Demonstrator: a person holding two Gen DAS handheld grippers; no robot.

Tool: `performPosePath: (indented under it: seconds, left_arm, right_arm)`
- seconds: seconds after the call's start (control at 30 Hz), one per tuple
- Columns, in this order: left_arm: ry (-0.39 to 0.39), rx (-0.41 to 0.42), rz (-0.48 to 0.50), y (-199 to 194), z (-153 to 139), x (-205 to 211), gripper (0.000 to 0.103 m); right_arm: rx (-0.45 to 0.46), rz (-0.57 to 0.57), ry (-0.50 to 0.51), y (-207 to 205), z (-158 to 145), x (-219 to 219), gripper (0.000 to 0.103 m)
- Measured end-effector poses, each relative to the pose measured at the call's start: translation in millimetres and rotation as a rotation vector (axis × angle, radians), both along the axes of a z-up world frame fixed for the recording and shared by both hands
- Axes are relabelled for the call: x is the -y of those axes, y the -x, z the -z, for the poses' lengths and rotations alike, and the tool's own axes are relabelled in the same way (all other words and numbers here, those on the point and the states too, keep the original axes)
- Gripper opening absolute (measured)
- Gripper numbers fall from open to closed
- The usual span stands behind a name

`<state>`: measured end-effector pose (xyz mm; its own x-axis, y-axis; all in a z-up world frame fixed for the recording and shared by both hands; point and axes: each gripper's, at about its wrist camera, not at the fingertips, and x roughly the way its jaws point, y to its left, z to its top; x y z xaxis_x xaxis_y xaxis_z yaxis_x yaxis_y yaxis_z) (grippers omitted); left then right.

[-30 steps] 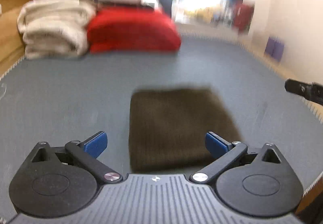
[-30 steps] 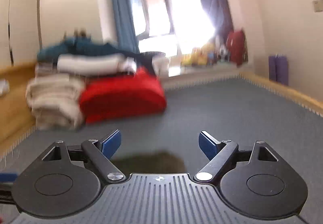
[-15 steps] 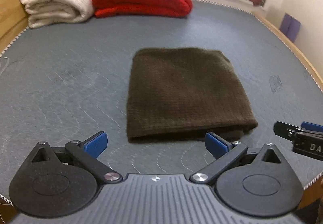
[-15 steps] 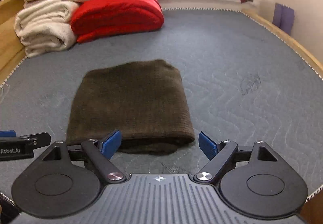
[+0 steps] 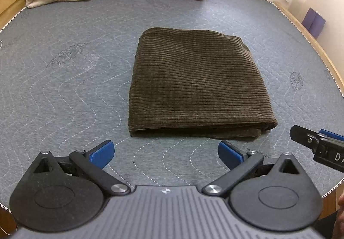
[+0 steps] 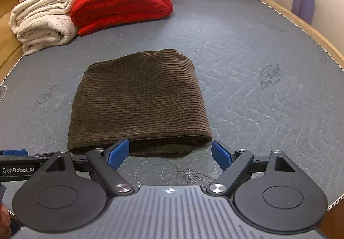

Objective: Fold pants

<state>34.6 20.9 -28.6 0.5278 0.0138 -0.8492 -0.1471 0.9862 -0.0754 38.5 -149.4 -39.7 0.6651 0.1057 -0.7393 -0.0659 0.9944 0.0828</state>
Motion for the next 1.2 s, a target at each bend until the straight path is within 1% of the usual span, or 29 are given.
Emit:
performPosePath:
  seconds: [0.43, 1.2]
  left_arm:
    - [0.010, 0.000, 0.006, 0.6, -1.3, -2.4, 0.103]
    - [0.014, 0.003, 0.016, -0.6, -1.4, -1.9, 0.103]
  right_arm:
    - [-0.002, -0.017, -0.012, 1.6, -0.5, -3.3, 0.085]
    - [-0.009, -0.032, -0.014, 2.0, -0.8, 4.0, 0.085]
